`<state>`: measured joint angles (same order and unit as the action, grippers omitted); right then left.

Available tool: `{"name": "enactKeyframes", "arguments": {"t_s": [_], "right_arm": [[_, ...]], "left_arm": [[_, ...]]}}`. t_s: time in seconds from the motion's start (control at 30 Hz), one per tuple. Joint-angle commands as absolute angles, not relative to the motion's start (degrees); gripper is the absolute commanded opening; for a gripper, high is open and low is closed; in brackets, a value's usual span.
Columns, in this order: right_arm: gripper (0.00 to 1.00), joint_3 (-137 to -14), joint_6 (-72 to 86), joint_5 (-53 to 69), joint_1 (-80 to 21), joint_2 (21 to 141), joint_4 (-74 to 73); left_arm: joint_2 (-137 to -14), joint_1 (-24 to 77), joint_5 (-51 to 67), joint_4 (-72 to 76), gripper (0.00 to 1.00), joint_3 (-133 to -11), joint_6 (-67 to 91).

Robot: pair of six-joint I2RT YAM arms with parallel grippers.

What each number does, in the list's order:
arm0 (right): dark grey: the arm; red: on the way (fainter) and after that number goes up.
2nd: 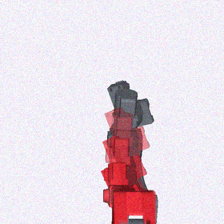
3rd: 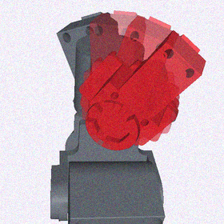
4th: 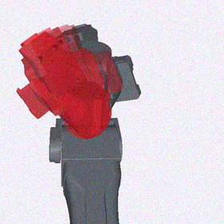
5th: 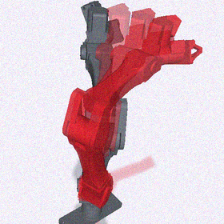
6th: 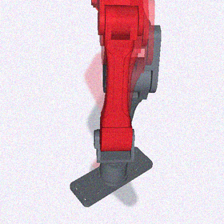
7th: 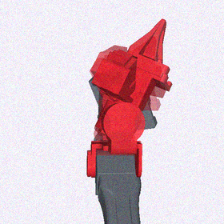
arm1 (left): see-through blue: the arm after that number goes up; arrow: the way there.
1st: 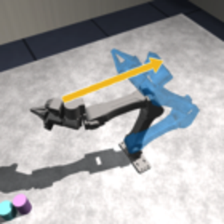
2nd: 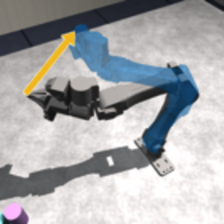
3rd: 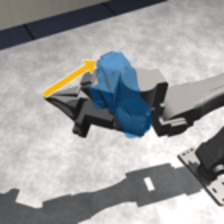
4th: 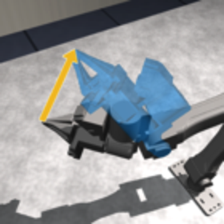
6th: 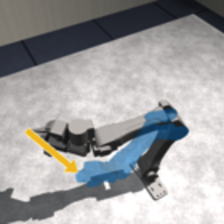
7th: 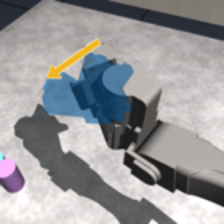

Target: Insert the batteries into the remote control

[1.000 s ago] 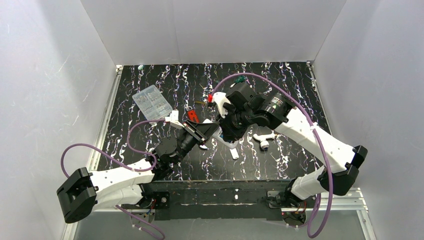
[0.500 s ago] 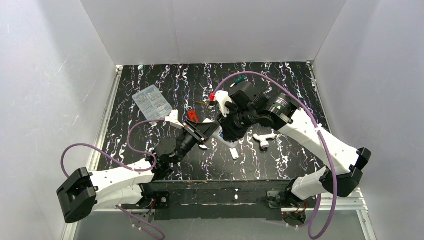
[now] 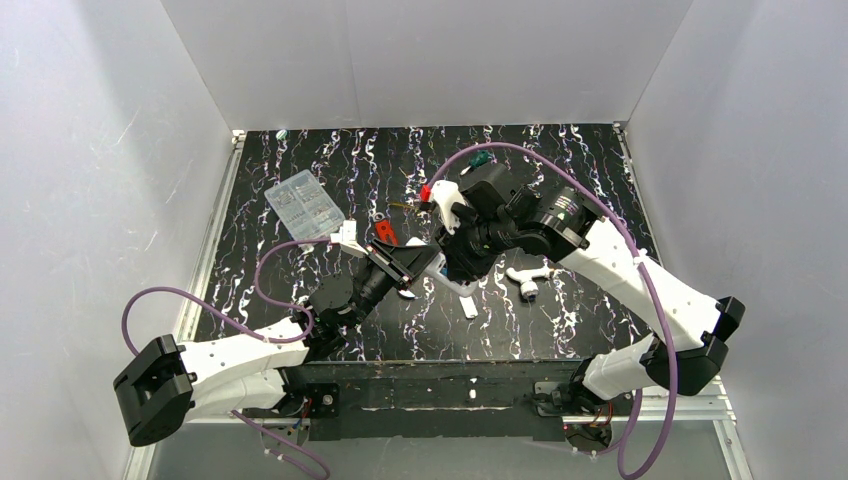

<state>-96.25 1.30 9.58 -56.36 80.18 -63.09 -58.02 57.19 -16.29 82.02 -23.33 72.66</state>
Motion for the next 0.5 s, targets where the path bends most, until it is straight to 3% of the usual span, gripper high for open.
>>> {"name": "enactKeyframes", "arguments": {"t_s": [0.0, 0.47], "right_arm": [[0.22, -96.7, 0.7, 10.8, -56.8, 79.2, -61.0], [0.21, -93.4, 0.2, 11.1, -56.8, 78.3, -61.7]], "left_arm": [[-57.0, 57.7, -16.9, 87.6, 0.0, -25.7, 72.7], [-56.8, 57.7, -17.1, 87.9, 0.0, -25.3, 72.8]]}}
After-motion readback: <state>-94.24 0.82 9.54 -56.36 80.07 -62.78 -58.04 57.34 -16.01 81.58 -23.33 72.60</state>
